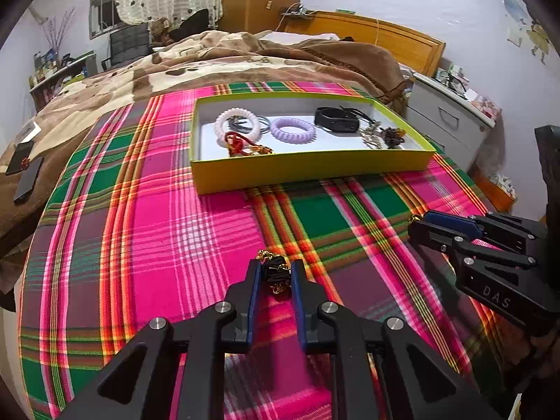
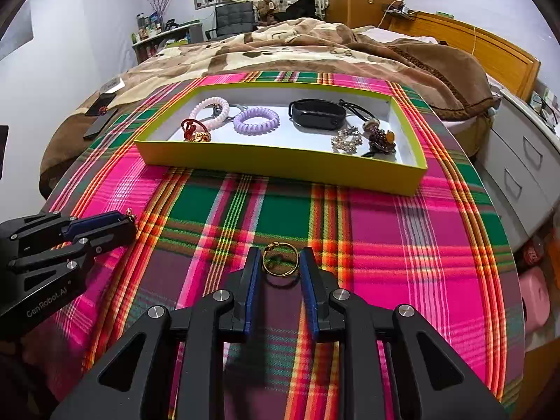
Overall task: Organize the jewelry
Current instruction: 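Grasp the gold-black earring with left gripper while right grasps the gold ring, then carry both items into the box and open both grippers to release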
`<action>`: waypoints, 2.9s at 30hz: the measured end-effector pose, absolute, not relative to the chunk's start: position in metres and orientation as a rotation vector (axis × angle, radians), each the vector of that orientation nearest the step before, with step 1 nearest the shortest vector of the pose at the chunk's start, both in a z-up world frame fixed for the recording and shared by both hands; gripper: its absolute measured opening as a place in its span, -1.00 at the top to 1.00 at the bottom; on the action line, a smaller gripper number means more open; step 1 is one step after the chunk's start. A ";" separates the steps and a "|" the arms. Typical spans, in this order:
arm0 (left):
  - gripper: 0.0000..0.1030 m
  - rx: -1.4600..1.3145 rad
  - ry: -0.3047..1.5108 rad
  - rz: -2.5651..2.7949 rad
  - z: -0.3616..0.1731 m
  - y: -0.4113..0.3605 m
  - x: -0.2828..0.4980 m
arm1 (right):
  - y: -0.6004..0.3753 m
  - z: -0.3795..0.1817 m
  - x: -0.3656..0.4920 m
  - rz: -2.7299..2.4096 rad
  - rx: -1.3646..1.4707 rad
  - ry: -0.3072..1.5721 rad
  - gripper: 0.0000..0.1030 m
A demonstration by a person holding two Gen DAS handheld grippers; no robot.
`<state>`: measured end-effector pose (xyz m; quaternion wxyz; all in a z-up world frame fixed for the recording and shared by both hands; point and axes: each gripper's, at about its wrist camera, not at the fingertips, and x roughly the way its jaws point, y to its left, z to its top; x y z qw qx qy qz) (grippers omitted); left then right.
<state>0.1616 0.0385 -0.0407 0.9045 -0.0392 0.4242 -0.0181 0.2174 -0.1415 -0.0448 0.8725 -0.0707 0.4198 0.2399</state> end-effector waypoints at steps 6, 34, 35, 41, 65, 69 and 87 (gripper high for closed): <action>0.68 -0.088 0.843 -0.066 -0.034 0.034 0.154 | -0.152 -0.043 0.211 0.495 -0.104 0.870 0.55; 0.68 -0.068 0.690 -0.139 0.024 0.032 0.188 | -0.156 0.010 0.233 0.506 -0.046 0.732 0.55; 0.68 -0.067 0.685 -0.141 0.025 0.033 0.192 | -0.155 0.011 0.237 0.509 -0.044 0.731 0.55; 0.68 -0.056 0.686 -0.148 0.026 0.036 0.217 | -0.146 0.012 0.258 0.521 -0.051 0.734 0.55; 0.68 -0.050 0.870 -0.188 -0.034 0.043 0.305 | -0.113 -0.039 0.340 0.524 -0.102 0.886 0.55; 0.67 -0.052 0.884 -0.193 -0.040 0.044 0.309 | -0.108 -0.046 0.344 0.526 -0.122 0.896 0.55; 0.64 -0.020 0.884 -0.185 -0.039 0.040 0.315 | -0.101 -0.046 0.347 0.523 -0.157 0.892 0.49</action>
